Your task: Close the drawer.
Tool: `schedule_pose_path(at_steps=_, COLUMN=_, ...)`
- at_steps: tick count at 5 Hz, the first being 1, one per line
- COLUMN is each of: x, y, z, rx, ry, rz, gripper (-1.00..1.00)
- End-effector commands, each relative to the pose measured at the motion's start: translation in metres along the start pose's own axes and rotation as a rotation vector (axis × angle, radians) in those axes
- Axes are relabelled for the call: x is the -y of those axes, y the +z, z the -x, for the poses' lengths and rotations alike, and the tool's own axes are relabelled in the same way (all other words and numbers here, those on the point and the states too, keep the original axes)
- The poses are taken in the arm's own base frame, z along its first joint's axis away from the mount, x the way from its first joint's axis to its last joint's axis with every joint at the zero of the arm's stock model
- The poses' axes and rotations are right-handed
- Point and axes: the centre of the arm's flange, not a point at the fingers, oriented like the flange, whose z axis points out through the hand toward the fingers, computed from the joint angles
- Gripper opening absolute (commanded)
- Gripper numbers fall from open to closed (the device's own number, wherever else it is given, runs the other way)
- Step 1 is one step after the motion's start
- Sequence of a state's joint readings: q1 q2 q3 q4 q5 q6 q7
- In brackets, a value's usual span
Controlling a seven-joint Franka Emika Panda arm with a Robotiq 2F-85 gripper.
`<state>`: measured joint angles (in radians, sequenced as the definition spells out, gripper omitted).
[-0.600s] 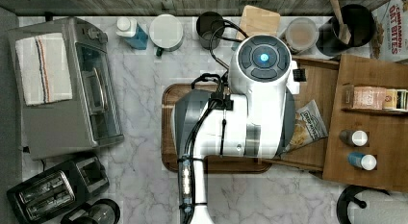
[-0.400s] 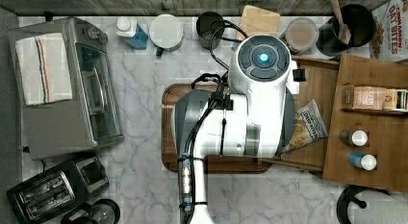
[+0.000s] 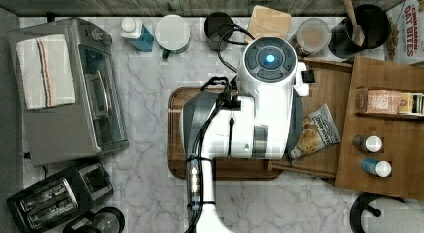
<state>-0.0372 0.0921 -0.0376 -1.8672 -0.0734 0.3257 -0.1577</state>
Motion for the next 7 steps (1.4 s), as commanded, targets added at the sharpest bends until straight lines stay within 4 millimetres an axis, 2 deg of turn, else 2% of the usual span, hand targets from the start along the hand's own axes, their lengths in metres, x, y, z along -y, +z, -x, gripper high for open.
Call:
schedule_pose_path(at_steps=1, x=0.037, y=0.025, z=0.016, rx=-0.066, ry=-0.311, rz=0.043, gripper=-1.00)
schedule_pose_path(at_steps=3, x=0.069, y=0.055, z=0.027, rx=-0.081, ry=-0.362, rz=0.097, gripper=-1.00)
schedule_pose_path(at_steps=5, x=0.079, y=0.099, z=0.036, rx=-0.131, ry=-0.382, rz=0.069, gripper=-1.00)
schedule_pose_path(at_steps=6, x=0.081, y=0.123, z=0.032, rx=-0.112, ry=-0.397, rz=0.059, gripper=-1.00)
schedule_pose_path(at_steps=7, x=0.074, y=0.144, z=0.030, rx=-0.101, ry=-0.401, rz=0.041, gripper=-1.00)
